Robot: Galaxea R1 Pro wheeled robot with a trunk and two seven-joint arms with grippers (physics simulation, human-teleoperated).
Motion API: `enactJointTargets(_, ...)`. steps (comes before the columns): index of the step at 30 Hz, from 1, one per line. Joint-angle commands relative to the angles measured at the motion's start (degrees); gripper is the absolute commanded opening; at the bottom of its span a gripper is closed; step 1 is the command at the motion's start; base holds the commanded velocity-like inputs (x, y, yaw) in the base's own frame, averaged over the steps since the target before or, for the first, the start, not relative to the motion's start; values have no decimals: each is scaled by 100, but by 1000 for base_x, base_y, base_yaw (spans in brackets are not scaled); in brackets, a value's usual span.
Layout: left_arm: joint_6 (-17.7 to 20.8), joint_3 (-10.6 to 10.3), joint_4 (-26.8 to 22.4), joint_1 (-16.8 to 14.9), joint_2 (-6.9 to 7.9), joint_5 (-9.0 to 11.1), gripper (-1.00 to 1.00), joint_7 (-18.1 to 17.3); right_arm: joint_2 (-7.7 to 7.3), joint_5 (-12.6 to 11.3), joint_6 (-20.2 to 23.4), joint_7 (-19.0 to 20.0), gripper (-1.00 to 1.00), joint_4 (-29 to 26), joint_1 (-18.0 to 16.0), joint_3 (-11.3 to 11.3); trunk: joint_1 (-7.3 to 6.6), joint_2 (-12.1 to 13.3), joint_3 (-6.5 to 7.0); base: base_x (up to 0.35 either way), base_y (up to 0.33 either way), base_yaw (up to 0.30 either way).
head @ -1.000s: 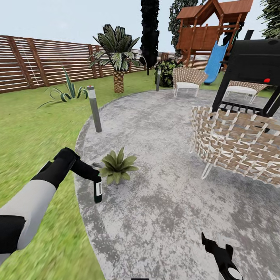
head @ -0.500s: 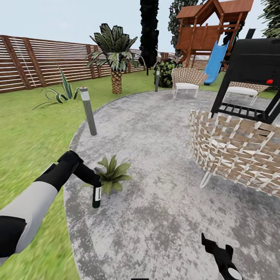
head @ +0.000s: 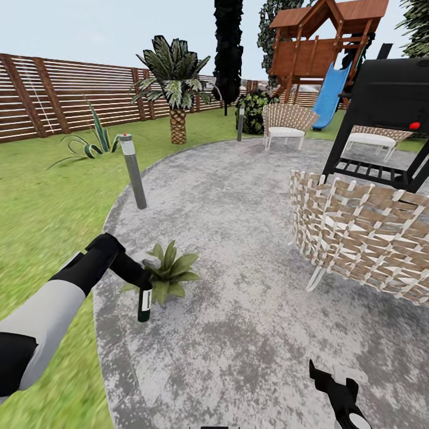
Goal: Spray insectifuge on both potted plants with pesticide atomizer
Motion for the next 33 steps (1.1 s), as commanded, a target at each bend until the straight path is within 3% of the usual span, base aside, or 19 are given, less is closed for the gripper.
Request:
enactJointTargets(1,33,-10,78,58,-1,-53,-100,-54,-2,-56,-23,-1,100,2,-1,13,-1,-2,-5,0,0,0)
enactJointTargets(6,20,-38,346,102,-23,-65,-100,-47,-2,-56,-23,-1,100,3,0,15,-1,-2,-5,7,0,0)
enactJointTargets(9,24,-290,443,105,-20,-185,-100,-52,-2,-56,-23,-1,100,3,-2,12,-1,-2,-5,28,0,0)
enactJointTargets(13,34,-383,463,106,-23,-237,-100,-53,-2,-56,-23,-1,100,3,-2,14,-1,-2,-5,53,0,0)
enactJointTargets(22,36,-397,573,106,-14,-249,-100,-53,-2,-56,-23,-1,100,3,-2,18,-1,-2,-5,253,0,0)
enactJointTargets(33,18,-418,795,226,1,-259,-100,-17,-2,-56,-23,6,100,3,-2,16,-1,-2,-5,43,0,0)
